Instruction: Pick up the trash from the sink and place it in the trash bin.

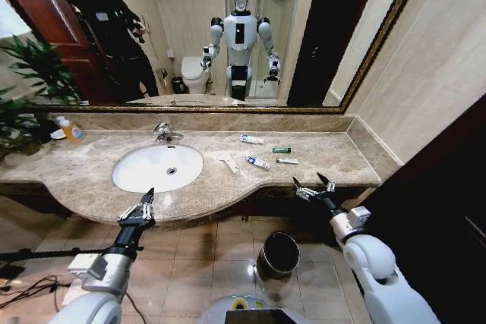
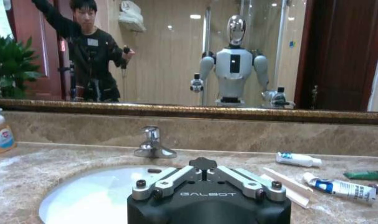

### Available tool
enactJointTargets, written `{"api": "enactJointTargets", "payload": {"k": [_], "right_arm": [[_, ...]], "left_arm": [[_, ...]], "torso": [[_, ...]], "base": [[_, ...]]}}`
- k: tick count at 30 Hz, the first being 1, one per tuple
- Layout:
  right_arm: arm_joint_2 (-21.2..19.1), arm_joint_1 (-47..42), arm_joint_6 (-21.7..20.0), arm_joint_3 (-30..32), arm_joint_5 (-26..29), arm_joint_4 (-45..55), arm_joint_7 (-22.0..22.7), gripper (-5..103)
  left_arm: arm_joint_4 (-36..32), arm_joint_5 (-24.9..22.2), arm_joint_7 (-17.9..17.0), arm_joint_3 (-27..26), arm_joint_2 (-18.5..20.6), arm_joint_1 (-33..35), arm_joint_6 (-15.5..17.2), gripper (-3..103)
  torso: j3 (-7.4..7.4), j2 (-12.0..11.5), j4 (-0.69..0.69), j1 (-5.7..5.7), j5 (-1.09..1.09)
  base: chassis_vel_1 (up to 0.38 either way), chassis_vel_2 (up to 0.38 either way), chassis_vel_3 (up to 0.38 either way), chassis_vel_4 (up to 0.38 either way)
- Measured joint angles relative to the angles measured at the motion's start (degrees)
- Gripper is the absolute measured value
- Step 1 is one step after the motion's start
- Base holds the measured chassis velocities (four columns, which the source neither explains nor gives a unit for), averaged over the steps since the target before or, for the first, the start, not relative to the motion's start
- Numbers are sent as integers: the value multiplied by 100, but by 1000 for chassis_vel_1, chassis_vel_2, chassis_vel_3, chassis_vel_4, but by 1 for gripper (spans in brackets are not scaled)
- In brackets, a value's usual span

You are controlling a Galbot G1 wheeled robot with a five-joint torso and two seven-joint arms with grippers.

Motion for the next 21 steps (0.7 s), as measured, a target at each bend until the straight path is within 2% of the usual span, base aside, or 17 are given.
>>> {"api": "enactJointTargets", "payload": {"k": [4, 10, 16, 21], "right_arm": [[7, 154, -166, -202, -25, 11, 334, 100], [-22, 293, -438, -357, -97, 73, 359, 100], [-10, 329, -422, -398, -147, 49, 287, 100], [65, 255, -358, -279, -151, 96, 566, 100]], "left_arm": [[0, 0, 0, 0, 0, 0, 0, 0], [0, 0, 0, 0, 0, 0, 0, 0], [0, 0, 0, 0, 0, 0, 0, 0], [0, 0, 0, 0, 0, 0, 0, 0]], "torso": [[0, 0, 0, 0, 0], [0, 0, 0, 0, 0], [0, 0, 0, 0, 0], [0, 0, 1, 0, 0]], "base": [[0, 0, 0, 0], [0, 0, 0, 0], [0, 0, 0, 0], [0, 0, 0, 0]]}}
